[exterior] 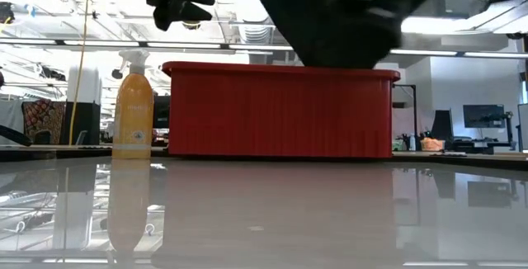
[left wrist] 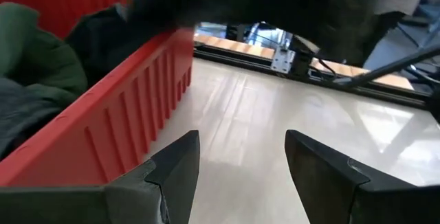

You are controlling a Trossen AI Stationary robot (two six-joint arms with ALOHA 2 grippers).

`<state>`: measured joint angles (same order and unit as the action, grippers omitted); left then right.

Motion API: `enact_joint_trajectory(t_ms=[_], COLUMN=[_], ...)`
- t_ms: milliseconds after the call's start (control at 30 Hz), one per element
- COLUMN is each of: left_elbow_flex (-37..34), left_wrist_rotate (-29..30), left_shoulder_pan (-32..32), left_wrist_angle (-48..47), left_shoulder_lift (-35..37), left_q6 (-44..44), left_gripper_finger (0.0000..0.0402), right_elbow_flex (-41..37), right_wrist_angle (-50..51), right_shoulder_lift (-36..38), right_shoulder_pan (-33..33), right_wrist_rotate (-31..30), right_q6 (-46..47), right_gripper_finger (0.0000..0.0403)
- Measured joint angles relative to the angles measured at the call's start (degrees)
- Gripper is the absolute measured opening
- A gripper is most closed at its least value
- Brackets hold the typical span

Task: Fold Laundry from Bin
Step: Remove the blue pants from the red bin

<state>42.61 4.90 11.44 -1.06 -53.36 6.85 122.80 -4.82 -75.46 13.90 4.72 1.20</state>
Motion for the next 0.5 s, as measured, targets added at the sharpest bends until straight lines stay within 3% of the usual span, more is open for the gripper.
enact_joint_trajectory(t_ms=[267, 500], left_elbow_flex=[0.00, -0.02], left_wrist_rotate=[-0.48, -3.90], left_shoulder_pan=[0.00, -2.64], left_wrist_angle=[0.02, 0.56], left_shoulder_lift=[0.00, 0.00], left_q6=[3.97, 16.70], left_gripper_finger=[0.0203, 0.0203], right_elbow_flex=[-0.19, -11.84], right_wrist_angle=[37.11, 45.73], right_shoulder_lift=[2.15, 2.62], right_shoulder_pan=[-1.61, -7.43], right_wrist_rotate=[1.34, 8.28], right_q6=[2.70, 0.45], right_gripper_finger=[0.0029, 0.0031])
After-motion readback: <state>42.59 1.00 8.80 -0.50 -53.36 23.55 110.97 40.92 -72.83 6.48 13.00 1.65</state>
